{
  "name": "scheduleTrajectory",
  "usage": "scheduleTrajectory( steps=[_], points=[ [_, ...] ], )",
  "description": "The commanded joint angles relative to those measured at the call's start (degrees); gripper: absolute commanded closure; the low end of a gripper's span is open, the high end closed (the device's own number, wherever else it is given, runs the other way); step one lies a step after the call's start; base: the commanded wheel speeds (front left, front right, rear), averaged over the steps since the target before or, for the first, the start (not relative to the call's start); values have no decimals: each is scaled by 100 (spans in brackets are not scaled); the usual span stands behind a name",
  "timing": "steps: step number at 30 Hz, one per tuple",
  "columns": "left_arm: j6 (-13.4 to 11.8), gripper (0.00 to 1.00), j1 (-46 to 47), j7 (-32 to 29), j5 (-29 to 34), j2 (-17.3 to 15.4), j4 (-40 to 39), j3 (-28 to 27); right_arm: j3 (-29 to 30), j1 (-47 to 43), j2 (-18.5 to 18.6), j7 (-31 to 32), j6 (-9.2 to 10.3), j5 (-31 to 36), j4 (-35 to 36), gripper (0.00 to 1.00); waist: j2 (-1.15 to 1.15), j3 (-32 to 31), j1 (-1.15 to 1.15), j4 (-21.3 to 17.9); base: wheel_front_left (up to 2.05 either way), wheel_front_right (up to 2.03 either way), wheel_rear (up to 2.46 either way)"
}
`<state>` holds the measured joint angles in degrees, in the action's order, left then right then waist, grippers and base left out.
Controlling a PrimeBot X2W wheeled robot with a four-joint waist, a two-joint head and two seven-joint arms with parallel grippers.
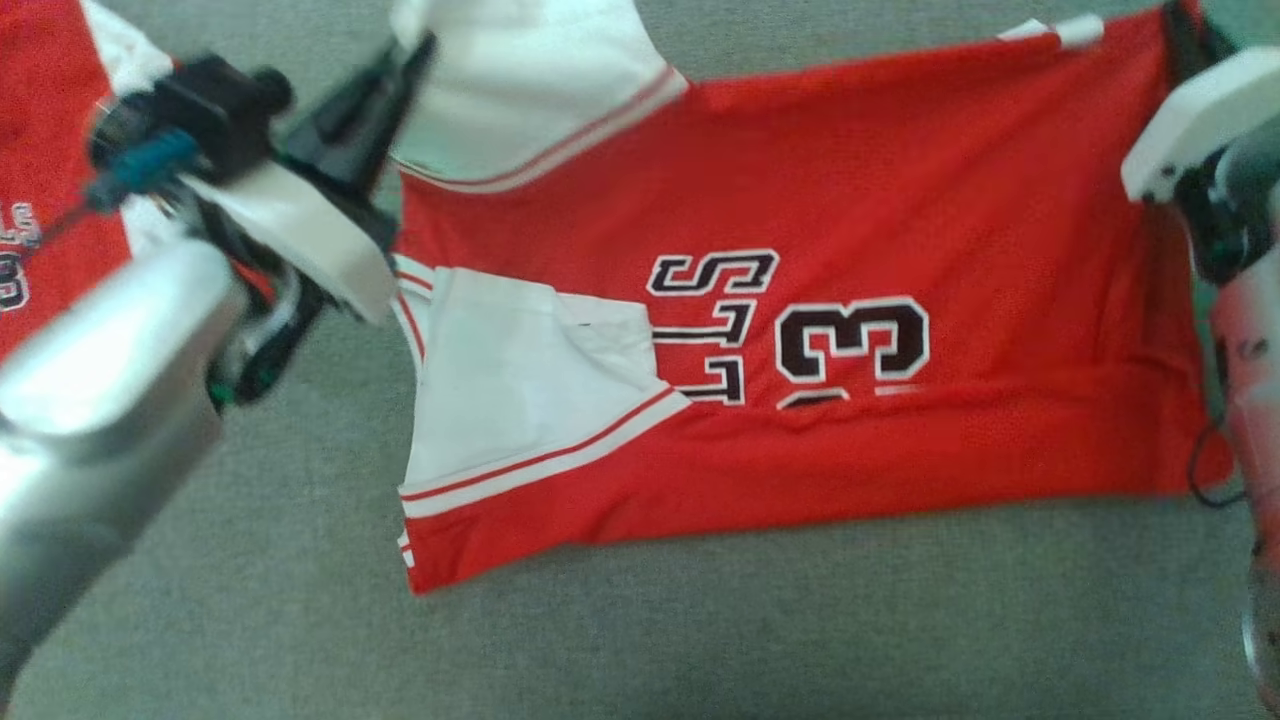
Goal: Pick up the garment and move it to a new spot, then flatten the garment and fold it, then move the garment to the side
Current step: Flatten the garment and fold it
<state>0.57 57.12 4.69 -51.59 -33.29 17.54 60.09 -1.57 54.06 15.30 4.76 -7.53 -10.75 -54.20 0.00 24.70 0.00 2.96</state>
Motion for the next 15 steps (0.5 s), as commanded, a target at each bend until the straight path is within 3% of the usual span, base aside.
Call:
scheduleTrajectory(
  steps=[1,7,15],
  points=[
    [9,100,493,90,-7,-249,18,-411,-90,304,-21,-120,4,-136,212,100,0,29,0,-74,0,0,0],
    [177,100,1102,248,-33,-161,746,-678,-172,783,-82,-491,4,-539,247,100,0,165,0,-251,0,0,0],
    [387,100,1823,506,-42,252,1843,-839,-130,1265,-266,-910,4,-860,9,100,0,217,0,-377,0,0,0]
  ],
)
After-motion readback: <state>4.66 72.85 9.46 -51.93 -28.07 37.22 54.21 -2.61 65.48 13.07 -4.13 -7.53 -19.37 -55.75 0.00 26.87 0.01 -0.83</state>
